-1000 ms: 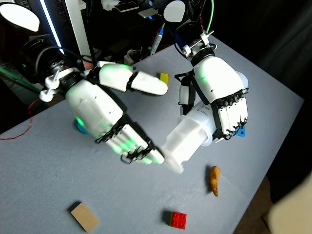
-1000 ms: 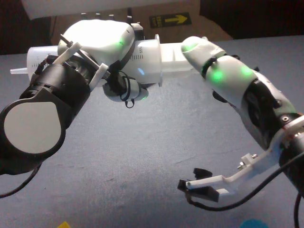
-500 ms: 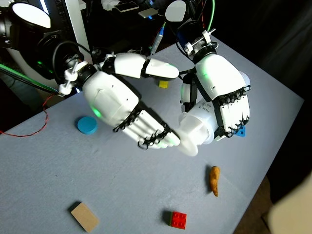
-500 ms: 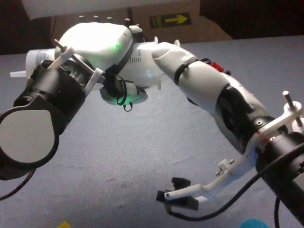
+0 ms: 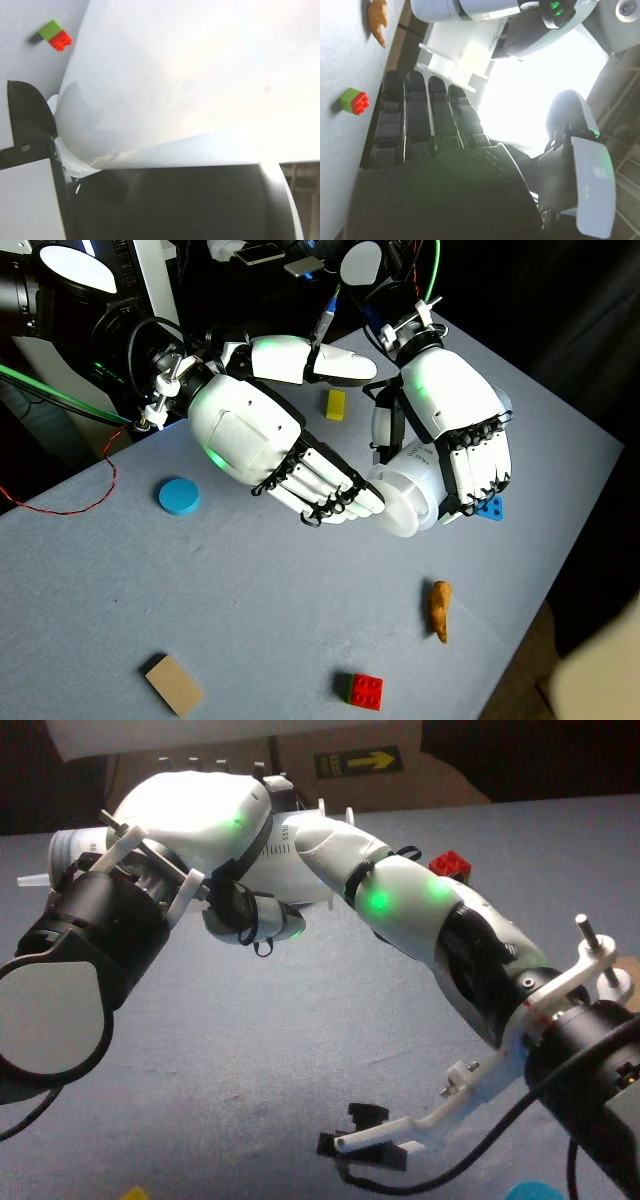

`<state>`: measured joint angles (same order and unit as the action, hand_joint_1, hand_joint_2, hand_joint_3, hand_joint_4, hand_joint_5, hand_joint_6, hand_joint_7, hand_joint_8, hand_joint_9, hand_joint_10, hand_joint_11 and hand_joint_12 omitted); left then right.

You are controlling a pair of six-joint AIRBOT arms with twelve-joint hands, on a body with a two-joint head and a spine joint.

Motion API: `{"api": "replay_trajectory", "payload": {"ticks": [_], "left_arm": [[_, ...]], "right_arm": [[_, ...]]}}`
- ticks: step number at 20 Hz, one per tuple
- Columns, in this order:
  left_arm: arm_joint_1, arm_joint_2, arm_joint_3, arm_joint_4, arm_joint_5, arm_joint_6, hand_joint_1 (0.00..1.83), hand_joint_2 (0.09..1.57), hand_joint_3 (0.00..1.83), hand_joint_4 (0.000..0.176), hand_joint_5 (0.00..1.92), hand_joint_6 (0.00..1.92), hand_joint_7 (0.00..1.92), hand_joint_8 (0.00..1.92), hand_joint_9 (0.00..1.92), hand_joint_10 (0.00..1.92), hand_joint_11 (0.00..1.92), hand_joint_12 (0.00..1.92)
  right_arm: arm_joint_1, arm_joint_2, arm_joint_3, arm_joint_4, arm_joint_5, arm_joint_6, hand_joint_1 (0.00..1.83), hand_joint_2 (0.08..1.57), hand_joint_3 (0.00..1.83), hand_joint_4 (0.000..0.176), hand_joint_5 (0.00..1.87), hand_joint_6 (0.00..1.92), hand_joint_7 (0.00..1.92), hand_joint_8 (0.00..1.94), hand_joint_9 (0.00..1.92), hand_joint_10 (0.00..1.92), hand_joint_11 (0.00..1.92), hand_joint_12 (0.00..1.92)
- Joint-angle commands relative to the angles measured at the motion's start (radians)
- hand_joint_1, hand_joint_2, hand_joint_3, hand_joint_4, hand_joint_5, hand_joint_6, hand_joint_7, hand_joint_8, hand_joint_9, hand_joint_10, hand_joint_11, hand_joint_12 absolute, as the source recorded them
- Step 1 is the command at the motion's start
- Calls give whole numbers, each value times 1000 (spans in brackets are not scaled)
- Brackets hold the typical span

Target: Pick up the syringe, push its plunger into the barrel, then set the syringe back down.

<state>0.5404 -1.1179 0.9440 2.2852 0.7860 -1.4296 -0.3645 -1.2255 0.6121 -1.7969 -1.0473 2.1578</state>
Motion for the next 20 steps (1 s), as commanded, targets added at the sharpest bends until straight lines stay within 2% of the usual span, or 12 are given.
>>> {"api": "replay_trajectory", "payload": {"ticks": [1,2,3,9,13,14,17,18,20], "left_arm": [[-16,-13,-16,120,66,-22,1477,1222,0,0,758,1183,578,1455,730,1388,590,1680],[-14,-13,-20,120,75,-22,1479,1216,0,0,747,1187,594,1435,734,1363,635,1669],[-12,-13,-21,120,75,-22,1479,1215,0,0,745,1191,595,1436,729,1375,648,1643],[20,-15,-39,125,92,-22,1476,1221,0,0,747,1233,609,1401,745,1363,566,1704],[42,-15,-45,137,105,-22,1476,1231,0,0,725,1228,570,1455,716,1408,581,1711],[47,-16,-44,138,106,-22,1476,1232,1,0,723,1234,609,1487,736,1438,507,1658],[61,-32,-29,138,113,-22,1474,1245,1,0,709,1250,557,1521,706,1459,506,1706],[71,-38,-22,138,113,-22,1476,1239,0,0,698,1249,544,1519,691,1435,598,1683],[85,-46,-18,138,113,-22,1474,1235,0,0,718,1221,550,1487,661,1432,650,1691]], "right_arm": [[12,-1,-23,-162,65,12,0,1056,2,0,79,0,125,2,118,4,0,364],[0,69,-67,-231,52,18,0,1057,2,0,78,0,124,2,118,4,0,363],[2,82,-76,-231,50,18,0,1046,0,0,87,2,133,4,133,7,0,415],[8,201,-117,-231,-14,-1,0,1047,0,0,114,10,147,6,143,5,0,422],[-2,280,-125,-231,-28,-13,0,1044,0,0,76,2,121,3,121,3,0,358],[-13,292,-125,-231,-38,-41,0,1032,0,0,81,3,131,4,128,4,0,373],[-67,305,-121,-231,-80,-167,0,1042,2,0,95,4,132,2,129,2,0,392],[-90,305,-115,-231,-86,-216,16,1046,3,0,101,6,135,2,130,2,0,396],[-111,305,-109,-231,-94,-261,23,1045,1,0,123,6,157,4,156,7,0,496]]}}
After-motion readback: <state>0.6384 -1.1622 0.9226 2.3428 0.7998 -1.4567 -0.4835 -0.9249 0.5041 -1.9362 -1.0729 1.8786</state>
